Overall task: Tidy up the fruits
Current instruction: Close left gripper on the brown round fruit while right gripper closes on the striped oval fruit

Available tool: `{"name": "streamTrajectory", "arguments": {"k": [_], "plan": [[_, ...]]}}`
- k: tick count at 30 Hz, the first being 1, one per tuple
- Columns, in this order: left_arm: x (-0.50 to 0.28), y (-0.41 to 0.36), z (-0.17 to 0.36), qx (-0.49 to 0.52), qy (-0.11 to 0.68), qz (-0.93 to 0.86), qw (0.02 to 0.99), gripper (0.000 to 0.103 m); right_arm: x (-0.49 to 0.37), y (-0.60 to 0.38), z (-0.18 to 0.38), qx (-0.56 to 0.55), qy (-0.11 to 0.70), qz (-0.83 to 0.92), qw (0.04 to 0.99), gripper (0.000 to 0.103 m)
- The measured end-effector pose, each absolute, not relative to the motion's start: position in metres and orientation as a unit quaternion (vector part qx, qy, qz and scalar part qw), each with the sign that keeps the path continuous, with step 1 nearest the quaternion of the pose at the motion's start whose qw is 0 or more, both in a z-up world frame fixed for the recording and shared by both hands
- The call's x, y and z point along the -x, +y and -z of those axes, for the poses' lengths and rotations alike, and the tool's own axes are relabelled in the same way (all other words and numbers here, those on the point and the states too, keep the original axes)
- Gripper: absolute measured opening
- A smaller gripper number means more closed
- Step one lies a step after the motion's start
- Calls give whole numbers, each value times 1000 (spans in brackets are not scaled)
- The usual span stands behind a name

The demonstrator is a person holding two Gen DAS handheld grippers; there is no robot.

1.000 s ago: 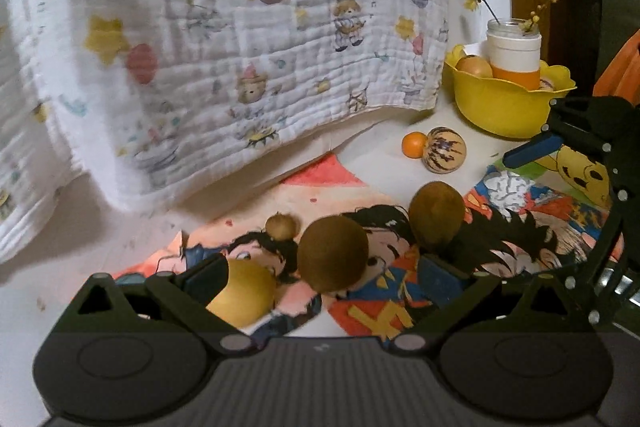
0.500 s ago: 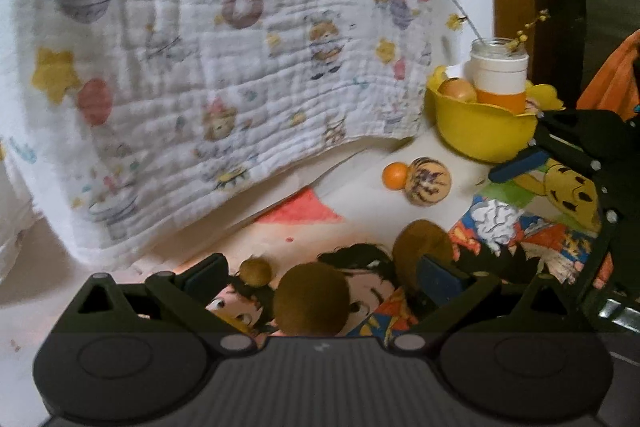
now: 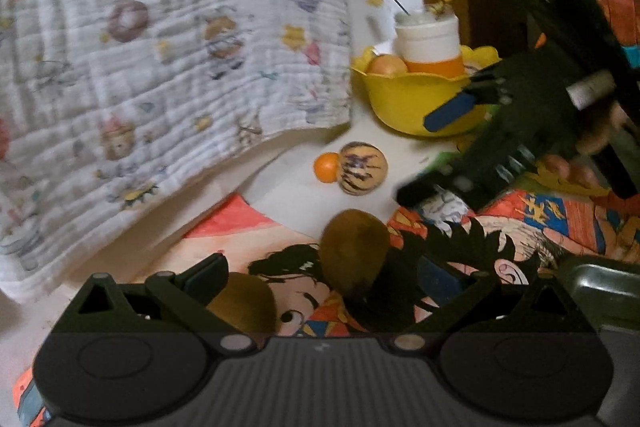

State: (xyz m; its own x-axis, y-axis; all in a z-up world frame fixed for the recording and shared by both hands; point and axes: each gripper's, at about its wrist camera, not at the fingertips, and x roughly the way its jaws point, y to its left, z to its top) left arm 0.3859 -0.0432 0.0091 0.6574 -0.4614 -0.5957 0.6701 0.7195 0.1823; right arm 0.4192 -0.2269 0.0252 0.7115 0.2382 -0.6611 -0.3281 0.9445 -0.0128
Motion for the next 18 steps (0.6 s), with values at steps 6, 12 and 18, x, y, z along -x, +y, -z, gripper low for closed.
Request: {"name": "streamTrajectory", "arguments": {"k": [6, 12, 18], "plan": [[-389, -60, -5, -200, 258, 318, 890, 99, -439, -232, -16, -13, 359, -92, 929, 91], [-397, -77, 4, -213, 268, 315, 885, 90, -453, -226, -6, -25, 365, -70, 928, 83], [-407, -89, 10, -212, 279, 305, 886, 76, -466, -228, 3, -35, 368, -49, 928, 72]]}}
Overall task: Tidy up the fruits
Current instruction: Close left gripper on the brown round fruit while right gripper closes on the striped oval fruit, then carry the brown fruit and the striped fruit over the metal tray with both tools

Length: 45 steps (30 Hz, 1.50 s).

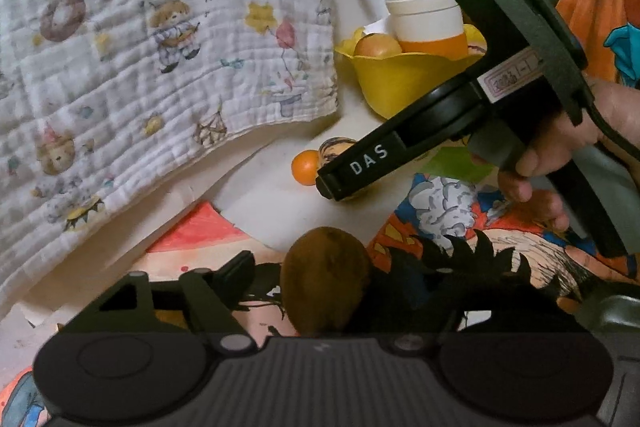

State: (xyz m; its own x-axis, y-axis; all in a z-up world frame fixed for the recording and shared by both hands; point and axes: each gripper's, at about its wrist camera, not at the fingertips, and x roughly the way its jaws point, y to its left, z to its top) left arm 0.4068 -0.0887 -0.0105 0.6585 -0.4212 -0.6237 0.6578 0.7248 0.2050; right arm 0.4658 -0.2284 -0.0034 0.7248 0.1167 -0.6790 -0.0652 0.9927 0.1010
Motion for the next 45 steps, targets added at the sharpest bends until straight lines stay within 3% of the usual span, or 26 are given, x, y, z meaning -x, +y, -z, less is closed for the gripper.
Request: {"name": "streamTrajectory", "arguments": {"k": [4, 16, 45], "plan": [[-412, -93, 15, -207, 292, 305, 883, 67, -471, -228, 9, -43, 370, -47, 927, 67], [-424, -96, 20, -198, 315, 298, 879, 58, -481, -223, 19, -49, 370, -50, 927, 59], [-367, -61, -6, -138, 363, 271, 881, 57, -417, -222, -13, -63, 351, -119, 927, 57]]}}
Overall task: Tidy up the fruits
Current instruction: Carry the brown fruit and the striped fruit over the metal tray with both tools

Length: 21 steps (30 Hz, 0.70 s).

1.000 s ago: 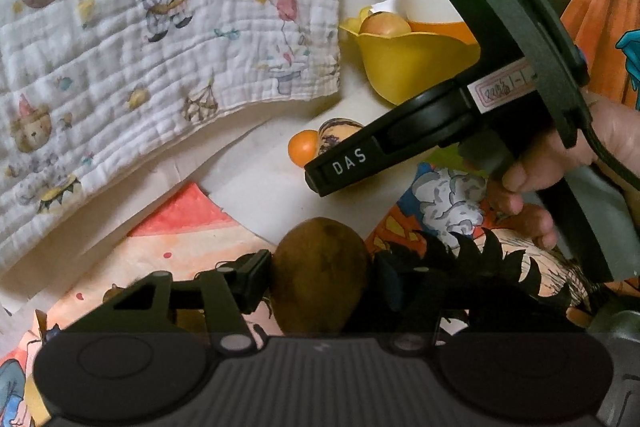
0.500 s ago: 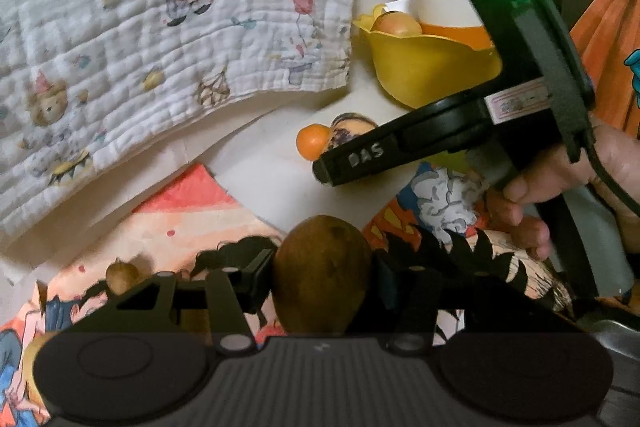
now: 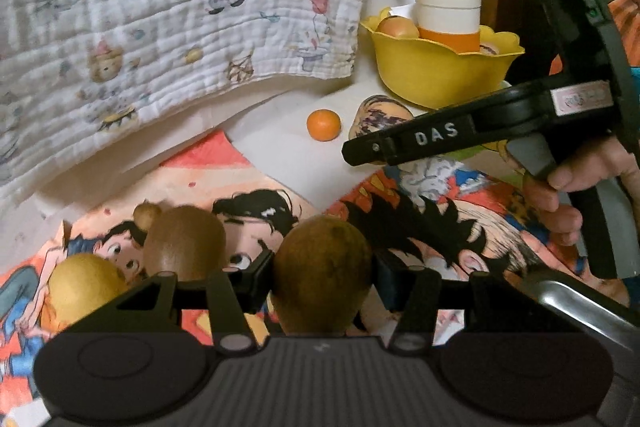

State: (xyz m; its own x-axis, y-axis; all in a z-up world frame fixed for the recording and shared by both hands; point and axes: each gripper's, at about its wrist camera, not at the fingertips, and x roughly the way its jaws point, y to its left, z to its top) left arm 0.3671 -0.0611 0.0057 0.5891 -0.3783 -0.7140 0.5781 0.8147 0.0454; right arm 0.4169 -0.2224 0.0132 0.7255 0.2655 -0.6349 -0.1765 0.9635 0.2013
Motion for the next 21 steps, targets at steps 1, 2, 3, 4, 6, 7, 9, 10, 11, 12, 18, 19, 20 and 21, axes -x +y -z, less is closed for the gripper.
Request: {"name": "streamTrajectory", "arguments": {"k": [1, 2, 3, 4, 6, 7, 9, 10, 11, 12, 18, 19, 20, 21], "plan": [[-362, -59, -8, -135, 363, 271, 881, 57, -411, -221, -16, -60, 350, -125, 926, 57], [-358, -57, -10, -134, 361, 272, 882, 57, -404, -220, -19, -56, 349, -132, 926, 57], [-353, -55, -13, -134, 359, 272, 883, 57, -399, -218, -21, -52, 349, -138, 926, 57], [-348, -51, -16, -133, 357, 272, 884, 57, -393, -216, -24, -49, 348, -144, 925, 57], [-337, -44, -20, -130, 353, 271, 886, 57, -382, -213, -30, -44, 345, -158, 924, 57], [-332, -40, -23, -127, 353, 270, 887, 57, -375, -211, -33, -43, 344, -166, 923, 57], [-323, -32, -25, -119, 354, 267, 888, 57, -361, -207, -37, -42, 344, -181, 921, 57], [-318, -28, -26, -115, 357, 264, 889, 57, -353, -206, -38, -42, 344, -187, 919, 57], [-313, -23, -26, -109, 359, 262, 889, 57, -347, -203, -38, -41, 345, -194, 918, 57], [-308, -18, -27, -103, 359, 260, 890, 57, -340, -200, -39, -41, 346, -200, 916, 57], [-271, 7, -33, -80, 358, 243, 898, 57, -299, -183, -38, -39, 353, -239, 904, 57], [-266, 11, -34, -77, 358, 240, 899, 57, -292, -180, -39, -38, 355, -245, 902, 57], [-259, 15, -34, -73, 359, 236, 900, 57, -286, -177, -38, -37, 356, -251, 899, 57], [-254, 19, -34, -71, 361, 232, 900, 57, -279, -174, -38, -36, 359, -257, 897, 57]]}}
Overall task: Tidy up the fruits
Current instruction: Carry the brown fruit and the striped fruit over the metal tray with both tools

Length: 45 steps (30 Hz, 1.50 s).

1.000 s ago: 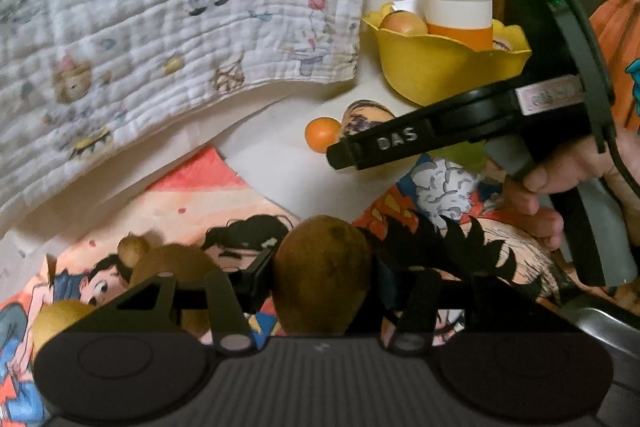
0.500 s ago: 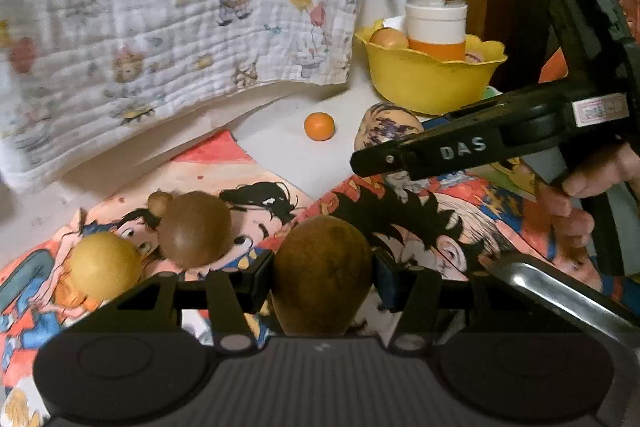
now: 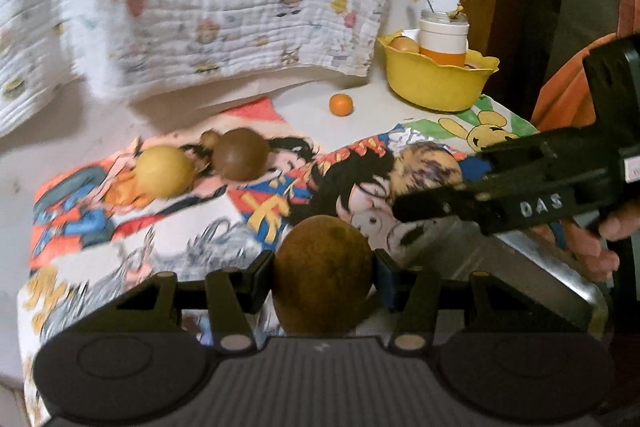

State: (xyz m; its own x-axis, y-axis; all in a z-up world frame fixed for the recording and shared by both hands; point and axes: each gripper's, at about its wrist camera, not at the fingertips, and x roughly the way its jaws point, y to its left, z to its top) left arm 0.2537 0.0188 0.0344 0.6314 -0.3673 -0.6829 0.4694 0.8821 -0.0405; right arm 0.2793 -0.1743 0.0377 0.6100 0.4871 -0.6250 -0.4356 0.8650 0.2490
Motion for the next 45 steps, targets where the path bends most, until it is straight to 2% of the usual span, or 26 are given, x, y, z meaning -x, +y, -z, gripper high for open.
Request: {"name": "streamTrajectory", "arguments": {"k": [12, 23, 45], "plan": [[-219, 50, -26, -31, 403, 191, 894, 57, -235, -144, -19, -12, 387, -304, 870, 57], [-223, 59, -16, -4, 436, 152, 887, 57, -229, -126, -10, 16, 399, -302, 866, 57], [-225, 59, -9, -1, 451, 135, 882, 58, -228, -120, -4, 27, 405, -305, 861, 58]]}}
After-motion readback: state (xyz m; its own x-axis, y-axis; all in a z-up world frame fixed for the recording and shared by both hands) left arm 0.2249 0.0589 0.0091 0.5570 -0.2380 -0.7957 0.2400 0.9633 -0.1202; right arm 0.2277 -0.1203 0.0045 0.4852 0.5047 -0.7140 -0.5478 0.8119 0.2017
